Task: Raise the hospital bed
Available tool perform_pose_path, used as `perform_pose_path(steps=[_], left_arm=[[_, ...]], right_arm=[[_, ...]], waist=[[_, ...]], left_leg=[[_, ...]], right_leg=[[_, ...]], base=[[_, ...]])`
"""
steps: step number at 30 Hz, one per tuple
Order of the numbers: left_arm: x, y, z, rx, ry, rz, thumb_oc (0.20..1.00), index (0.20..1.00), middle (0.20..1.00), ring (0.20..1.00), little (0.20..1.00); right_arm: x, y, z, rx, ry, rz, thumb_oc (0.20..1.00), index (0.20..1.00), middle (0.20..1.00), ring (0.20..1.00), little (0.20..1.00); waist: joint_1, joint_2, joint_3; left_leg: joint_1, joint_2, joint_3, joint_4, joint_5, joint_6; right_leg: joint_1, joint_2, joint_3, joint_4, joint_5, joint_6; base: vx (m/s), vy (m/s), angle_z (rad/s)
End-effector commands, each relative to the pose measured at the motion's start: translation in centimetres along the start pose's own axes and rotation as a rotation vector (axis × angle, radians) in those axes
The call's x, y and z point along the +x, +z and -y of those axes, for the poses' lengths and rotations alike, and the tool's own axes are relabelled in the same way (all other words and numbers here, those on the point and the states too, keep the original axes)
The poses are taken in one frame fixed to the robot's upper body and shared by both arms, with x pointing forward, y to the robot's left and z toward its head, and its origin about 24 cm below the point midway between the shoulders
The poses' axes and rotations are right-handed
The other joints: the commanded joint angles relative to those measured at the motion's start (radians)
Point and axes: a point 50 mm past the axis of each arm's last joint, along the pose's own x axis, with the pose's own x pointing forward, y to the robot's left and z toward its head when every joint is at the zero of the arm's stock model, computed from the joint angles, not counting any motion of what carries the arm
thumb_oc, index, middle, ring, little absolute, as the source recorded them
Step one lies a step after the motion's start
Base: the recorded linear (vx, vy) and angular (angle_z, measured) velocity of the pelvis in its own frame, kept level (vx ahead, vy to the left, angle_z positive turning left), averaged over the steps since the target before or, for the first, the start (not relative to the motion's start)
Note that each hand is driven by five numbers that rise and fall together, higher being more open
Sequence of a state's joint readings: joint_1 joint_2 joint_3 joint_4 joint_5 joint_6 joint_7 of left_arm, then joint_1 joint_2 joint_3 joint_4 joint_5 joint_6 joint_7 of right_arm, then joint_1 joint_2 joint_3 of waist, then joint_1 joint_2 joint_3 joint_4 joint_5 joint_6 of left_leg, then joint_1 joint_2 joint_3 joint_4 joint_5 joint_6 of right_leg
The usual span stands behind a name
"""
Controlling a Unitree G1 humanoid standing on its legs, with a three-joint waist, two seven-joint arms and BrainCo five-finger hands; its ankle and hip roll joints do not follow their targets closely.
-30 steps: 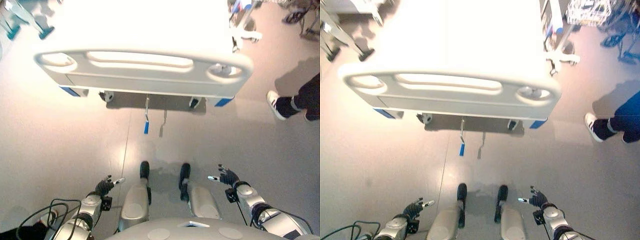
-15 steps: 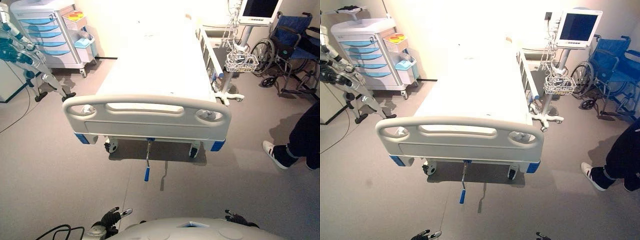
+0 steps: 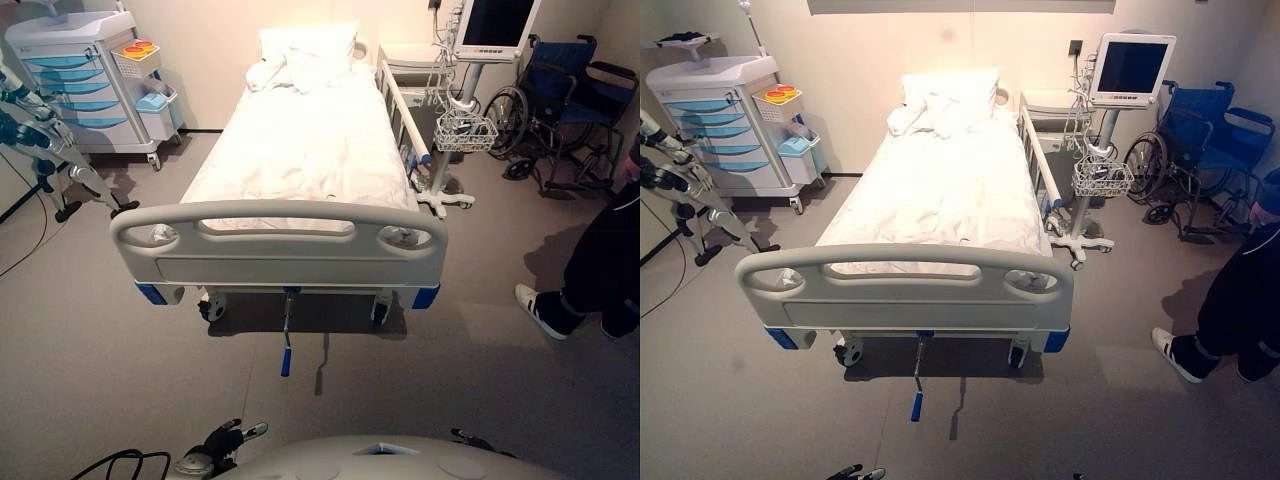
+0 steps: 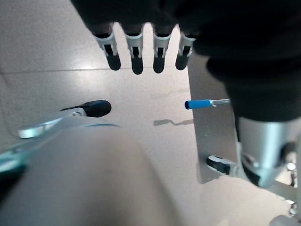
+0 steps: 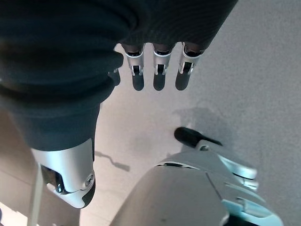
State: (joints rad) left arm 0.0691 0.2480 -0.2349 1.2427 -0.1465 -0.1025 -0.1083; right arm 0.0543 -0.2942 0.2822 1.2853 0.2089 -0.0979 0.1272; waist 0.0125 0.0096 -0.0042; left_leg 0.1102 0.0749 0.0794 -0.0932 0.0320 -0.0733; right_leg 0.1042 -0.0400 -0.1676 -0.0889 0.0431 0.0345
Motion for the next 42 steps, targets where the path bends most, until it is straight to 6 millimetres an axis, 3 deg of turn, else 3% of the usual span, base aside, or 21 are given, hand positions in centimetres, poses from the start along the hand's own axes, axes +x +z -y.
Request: perform_pose_path(steps=[1,42], left_arm=[[0.5,1.9,0.3,0.03,-0.01,0.037,1.0,1.0,1.0,1.0,1.0],[0.3,0.9,-0.4,0.074,0.014,-0.008,1.0,1.0,1.0,1.0,1.0]], right_arm=[[0.5,3.3,0.3,0.015,-0.004,0.082,1.0,1.0,1.0,1.0,1.0],[0.6,2.8,-0.4,-0.043,0.02,0.053,1.0,1.0,1.0,1.0,1.0]], waist=[[0.001,-0.017,0.037],[0.003,-0.022,0.023]], left_leg=[[0.039,-0.085,0.063,0.014,-0.04,0.047],[0.053,-0.065,0.092,0.006,-0.034,0.021]], right_leg=[[-0.015,-0.001,0.014,0.124,-0.059,0.064],[0.019,-0.004,-0.043,0.089,-0.058,0.067]], base=[[0.0,0.0,0.0],[0.0,0.0,0.0]])
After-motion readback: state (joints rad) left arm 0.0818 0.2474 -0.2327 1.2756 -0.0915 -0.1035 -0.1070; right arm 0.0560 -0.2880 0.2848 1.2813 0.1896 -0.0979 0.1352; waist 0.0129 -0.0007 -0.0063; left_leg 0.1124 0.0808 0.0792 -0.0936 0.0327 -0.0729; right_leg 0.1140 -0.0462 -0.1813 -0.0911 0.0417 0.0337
